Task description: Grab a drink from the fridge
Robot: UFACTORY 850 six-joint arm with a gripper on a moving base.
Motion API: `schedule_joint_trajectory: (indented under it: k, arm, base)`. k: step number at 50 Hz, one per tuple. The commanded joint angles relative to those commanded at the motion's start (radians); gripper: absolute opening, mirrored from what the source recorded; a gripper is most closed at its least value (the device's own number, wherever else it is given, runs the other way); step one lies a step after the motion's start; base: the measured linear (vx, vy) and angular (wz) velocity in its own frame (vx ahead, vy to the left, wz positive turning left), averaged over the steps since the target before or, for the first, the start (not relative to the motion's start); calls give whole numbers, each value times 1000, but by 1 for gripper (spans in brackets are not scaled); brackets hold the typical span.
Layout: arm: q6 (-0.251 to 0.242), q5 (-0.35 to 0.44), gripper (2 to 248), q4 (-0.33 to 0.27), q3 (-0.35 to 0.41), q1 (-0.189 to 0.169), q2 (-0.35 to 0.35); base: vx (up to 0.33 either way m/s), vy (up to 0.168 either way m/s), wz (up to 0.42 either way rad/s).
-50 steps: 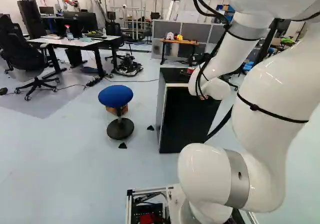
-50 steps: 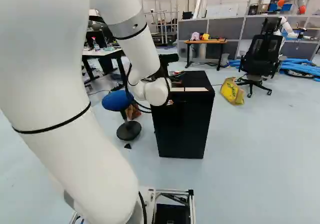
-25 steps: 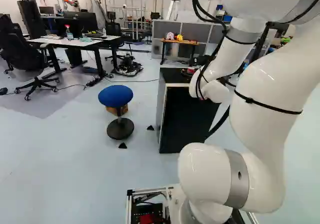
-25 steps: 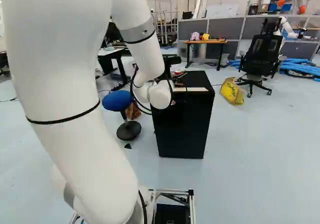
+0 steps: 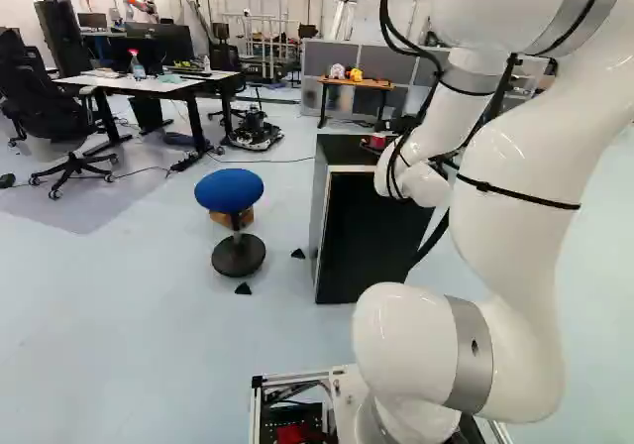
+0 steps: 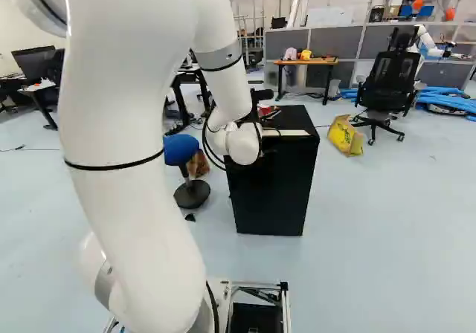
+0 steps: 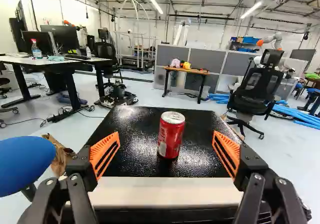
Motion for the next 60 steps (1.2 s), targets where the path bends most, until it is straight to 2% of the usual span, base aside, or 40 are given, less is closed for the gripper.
schedule_joint_trajectory:
  k: [36, 60]
  arm:
    - [0, 8, 247, 33, -105, 19, -162]
    - [0, 34, 247, 35, -178, 32, -217]
  base:
    - [0, 0, 0]
    - [0, 0, 0]
